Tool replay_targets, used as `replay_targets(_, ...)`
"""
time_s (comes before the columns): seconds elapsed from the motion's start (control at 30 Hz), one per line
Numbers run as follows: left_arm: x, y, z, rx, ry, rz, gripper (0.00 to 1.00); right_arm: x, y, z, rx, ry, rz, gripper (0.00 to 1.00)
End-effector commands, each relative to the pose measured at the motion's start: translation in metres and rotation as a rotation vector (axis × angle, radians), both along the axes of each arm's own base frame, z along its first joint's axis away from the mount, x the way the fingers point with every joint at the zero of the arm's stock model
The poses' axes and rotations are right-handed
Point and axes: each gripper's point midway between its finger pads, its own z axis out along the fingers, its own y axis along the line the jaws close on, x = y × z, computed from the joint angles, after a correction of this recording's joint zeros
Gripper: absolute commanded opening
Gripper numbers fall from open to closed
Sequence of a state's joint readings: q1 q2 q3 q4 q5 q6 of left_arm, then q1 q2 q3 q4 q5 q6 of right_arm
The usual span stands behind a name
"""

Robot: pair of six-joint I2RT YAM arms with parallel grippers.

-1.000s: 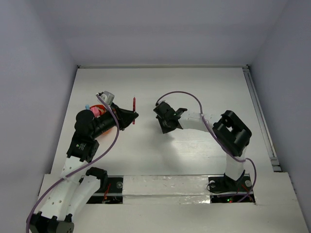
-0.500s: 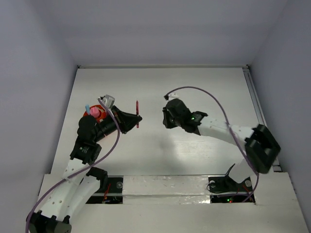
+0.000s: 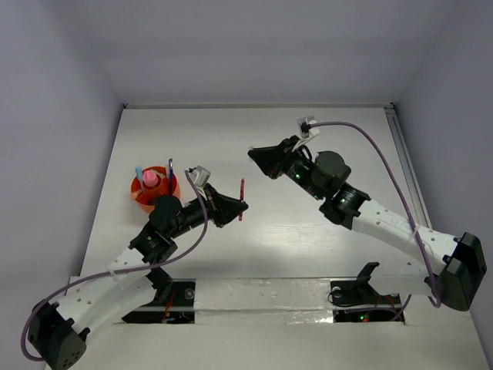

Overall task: Sort the stationery into containers
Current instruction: Close the pen cap on the pen.

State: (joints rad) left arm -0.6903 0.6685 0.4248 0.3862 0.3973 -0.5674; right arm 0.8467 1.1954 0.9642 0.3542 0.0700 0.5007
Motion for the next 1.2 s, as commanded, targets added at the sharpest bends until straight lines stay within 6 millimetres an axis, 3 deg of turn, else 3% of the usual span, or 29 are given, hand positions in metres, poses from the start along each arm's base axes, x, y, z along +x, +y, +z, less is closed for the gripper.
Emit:
replay_targets(0.0,0.009,0.002,0.036,-0.061,-0.122,0.045,0.00,-0.014,0.010,0.036,0.136,-0.072,0.081,0.00)
replay_targets(0.2,0.013,0.001,0.039,-0.048,-0.135,0.053,0.00,-0.027,0.019,0.039,0.160,-0.070,0.169,0.00)
replay_targets(0.67,0.012,0.004,0.047,-0.056,-0.162,0.061,0.00,-0.021,0.037,0.007,0.108,0.002,0.207,0.00)
replay_targets(0.93,0.014,0.004,0.046,-0.052,-0.157,0.071,0.00,-0.023,0.035,0.007,0.111,0.003,0.208,0.00)
replay_targets(1.17,0.015,0.002,0.037,-0.038,-0.135,0.067,0.00,-0.025,0.028,0.020,0.142,-0.023,0.195,0.00)
